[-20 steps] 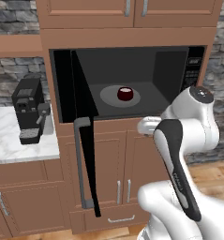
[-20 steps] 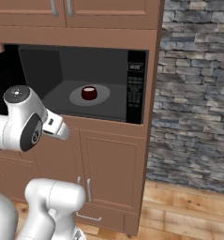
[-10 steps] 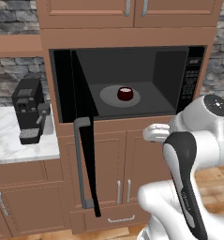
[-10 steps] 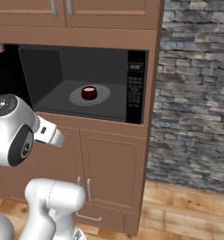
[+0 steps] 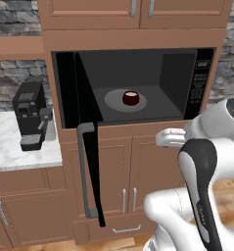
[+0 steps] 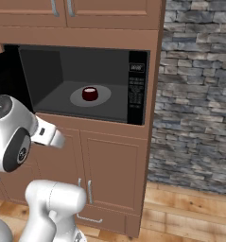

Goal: Pick the mug from the counter and place it inside the microwave. Then close the microwave.

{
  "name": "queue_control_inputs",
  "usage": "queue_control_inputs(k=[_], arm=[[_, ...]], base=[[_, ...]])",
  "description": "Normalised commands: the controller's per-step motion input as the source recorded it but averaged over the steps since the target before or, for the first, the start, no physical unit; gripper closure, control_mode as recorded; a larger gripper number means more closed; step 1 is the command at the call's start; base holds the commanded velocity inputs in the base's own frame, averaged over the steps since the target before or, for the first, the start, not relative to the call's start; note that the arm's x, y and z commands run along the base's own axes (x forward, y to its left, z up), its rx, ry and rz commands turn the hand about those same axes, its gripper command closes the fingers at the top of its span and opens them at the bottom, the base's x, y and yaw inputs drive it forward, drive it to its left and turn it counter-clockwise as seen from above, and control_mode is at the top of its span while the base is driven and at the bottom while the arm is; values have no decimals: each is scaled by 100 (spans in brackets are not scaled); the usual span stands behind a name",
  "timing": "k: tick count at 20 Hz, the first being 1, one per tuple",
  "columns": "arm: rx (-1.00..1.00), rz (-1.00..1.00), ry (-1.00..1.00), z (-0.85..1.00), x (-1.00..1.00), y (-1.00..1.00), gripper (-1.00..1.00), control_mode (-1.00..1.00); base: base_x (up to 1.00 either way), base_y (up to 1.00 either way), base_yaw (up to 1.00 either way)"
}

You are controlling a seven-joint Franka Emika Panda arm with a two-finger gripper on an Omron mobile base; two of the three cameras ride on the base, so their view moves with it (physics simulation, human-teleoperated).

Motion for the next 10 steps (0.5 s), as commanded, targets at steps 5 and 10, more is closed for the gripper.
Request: queue_control_inputs(k=[5, 10], arm=[[0, -4, -6, 0, -2, 0, -100, -100], [-3, -9, -18, 0, -23, 20, -100, -100]], base=[[0, 0, 0], [0, 0, 0]])
